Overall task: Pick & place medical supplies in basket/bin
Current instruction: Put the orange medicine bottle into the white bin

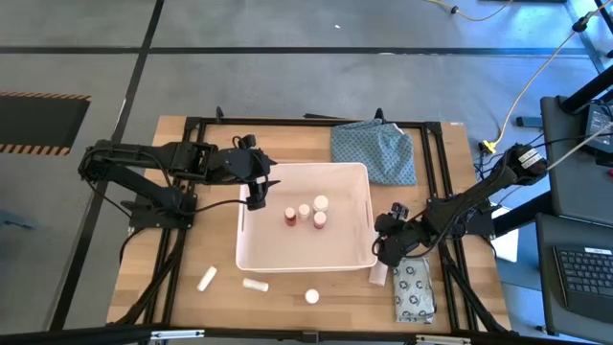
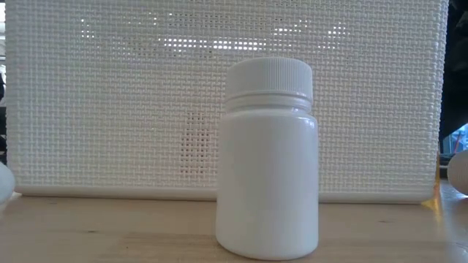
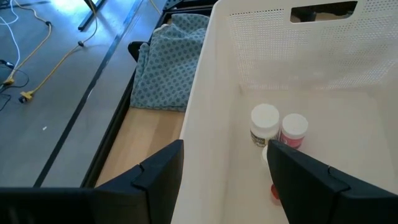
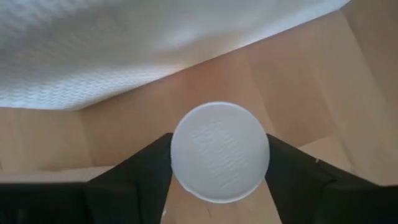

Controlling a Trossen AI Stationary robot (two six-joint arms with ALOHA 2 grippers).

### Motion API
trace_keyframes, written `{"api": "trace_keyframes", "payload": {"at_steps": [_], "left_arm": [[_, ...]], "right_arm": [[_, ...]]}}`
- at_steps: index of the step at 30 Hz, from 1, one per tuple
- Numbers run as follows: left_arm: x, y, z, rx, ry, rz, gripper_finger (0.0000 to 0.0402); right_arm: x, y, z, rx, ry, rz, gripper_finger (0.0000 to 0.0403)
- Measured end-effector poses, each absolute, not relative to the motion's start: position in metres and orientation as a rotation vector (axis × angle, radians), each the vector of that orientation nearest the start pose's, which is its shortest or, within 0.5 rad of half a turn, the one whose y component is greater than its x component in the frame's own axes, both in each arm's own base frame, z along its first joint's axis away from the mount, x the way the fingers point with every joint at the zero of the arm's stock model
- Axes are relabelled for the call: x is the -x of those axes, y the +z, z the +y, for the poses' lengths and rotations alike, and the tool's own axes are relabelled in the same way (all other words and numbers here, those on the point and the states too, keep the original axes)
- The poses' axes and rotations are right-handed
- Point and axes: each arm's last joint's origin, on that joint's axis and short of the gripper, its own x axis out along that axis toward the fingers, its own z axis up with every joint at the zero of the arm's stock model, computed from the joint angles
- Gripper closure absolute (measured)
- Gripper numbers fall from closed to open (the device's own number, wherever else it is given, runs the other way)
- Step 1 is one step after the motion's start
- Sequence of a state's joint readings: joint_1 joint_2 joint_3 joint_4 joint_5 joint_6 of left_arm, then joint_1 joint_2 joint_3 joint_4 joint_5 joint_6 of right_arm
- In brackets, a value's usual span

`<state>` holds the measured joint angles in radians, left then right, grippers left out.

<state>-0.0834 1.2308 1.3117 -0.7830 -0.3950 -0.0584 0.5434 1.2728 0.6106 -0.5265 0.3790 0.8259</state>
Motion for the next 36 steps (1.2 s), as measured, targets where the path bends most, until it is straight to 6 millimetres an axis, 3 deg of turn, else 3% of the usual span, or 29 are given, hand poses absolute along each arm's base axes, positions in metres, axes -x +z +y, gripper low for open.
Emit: {"api": "trace_keyframes", "payload": {"at_steps": [11,15,27,36], "left_arm": [[-0.244,0.371,-0.009,-0.111,0.319,0.675,0.0178],[-0.244,0.371,-0.009,-0.111,0.319,0.675,0.0178],[-0.244,0.371,-0.009,-0.103,0.322,0.674,0.0178],[-0.244,0.371,-0.009,-0.104,0.321,0.674,0.0178]], "right_arm": [[-0.184,0.166,0.1,-0.243,-0.268,1.04,0.0193],[-0.185,0.176,0.102,-0.267,-0.256,1.107,0.0194],[-0.182,0.252,0.099,-0.253,-0.46,1.217,0.0193],[-0.178,0.307,0.089,-0.136,-0.658,1.035,0.0192]]}}
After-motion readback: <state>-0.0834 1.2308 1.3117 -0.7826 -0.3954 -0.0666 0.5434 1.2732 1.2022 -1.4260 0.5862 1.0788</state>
